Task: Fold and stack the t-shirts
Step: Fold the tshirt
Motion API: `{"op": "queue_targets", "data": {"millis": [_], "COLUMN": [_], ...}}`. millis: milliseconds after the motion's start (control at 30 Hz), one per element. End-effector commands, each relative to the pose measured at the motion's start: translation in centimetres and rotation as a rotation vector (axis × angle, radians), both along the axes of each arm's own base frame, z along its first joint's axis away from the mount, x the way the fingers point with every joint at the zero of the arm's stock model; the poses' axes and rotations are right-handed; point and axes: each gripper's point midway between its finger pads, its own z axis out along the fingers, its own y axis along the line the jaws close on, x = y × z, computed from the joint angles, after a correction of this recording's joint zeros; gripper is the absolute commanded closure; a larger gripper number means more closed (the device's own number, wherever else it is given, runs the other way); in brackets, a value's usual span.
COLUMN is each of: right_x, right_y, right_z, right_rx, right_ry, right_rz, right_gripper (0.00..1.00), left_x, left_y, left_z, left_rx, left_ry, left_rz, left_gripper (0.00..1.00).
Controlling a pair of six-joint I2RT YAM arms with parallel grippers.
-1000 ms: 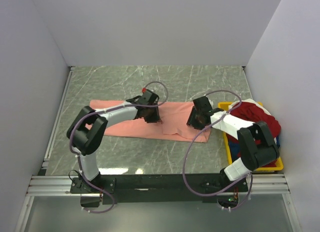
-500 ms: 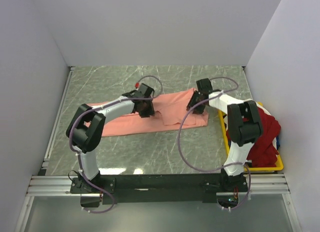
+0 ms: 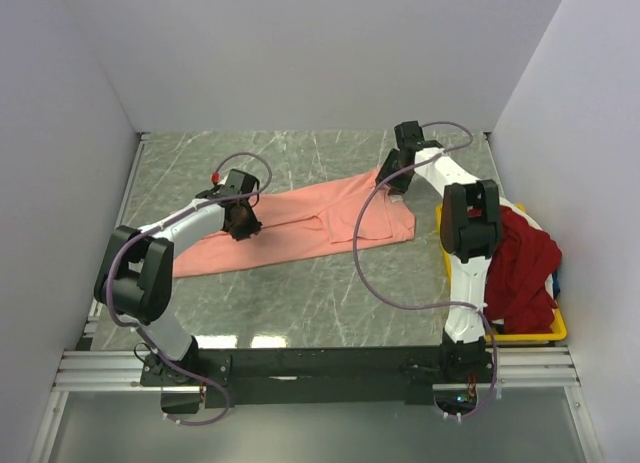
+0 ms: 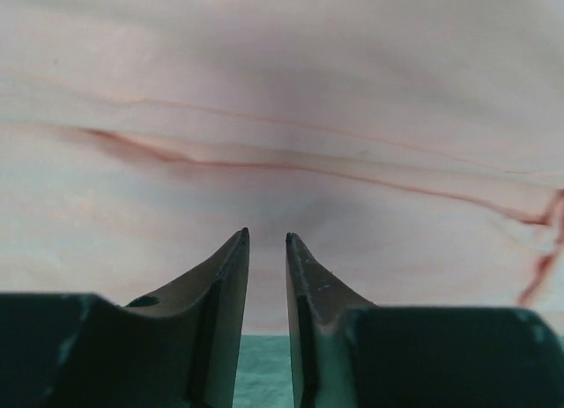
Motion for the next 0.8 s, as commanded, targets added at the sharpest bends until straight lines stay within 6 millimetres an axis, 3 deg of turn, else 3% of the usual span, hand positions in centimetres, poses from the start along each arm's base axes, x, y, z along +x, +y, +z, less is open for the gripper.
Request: {"op": "queue_targets", "data": {"millis": [0,33,67,133,233,367,467,567,767], "right_x": [-2.5,-3.3,-5.0,-6.2,-8.7,-10.3,-10.8,-10.9,-10.0], "right_y": [1.2,2.1,2.3,4.0,5.7,6.0,5.3,4.4,0.9], "right_z": [4.7,4.7,3.4,4.3,2.8,0.2,-1.3,-1.5,-2.4], "right_rx": [-0.014,-0.019,-0.027,0.008,0.032,0.017,-0.014,-0.04,-0.135], "right_ry": [-0.07,-0.073,-0.041,-0.081,-0.059,0.01,0.055,0.068,0.115], "right_rz": [0.031,0.051,0.056,0.083,0.11,0.12,0.113,0.1,0.063], "right_gripper": [0.5,0.5,0.5,0.5,0.5,0.51,0.52,0.52,0.53], "left_x": [-0.9,-1.5,-1.7,-2.7,-4.1,-5.9,-7.2,-8.9,-13.1], "left_y": [1.0,1.3,1.4,1.4,0.8,-0.7,-2.8,-4.7,-7.8], "left_z": [-0.6,-1.4,-1.6,-2.7,-4.1,-5.6,-5.9,-5.9,-5.9], "left_rx": [0.038,0.046,0.044,0.051,0.066,0.083,0.071,0.062,-0.006], "left_ry": [0.008,0.024,0.031,0.062,0.102,0.157,0.178,0.196,0.247], "left_rz": [0.04,0.047,0.055,0.049,0.027,-0.017,-0.071,-0.12,-0.194], "left_gripper": [0.73,0.73,0.75,0.78,0.81,0.84,0.86,0.86,0.86]}}
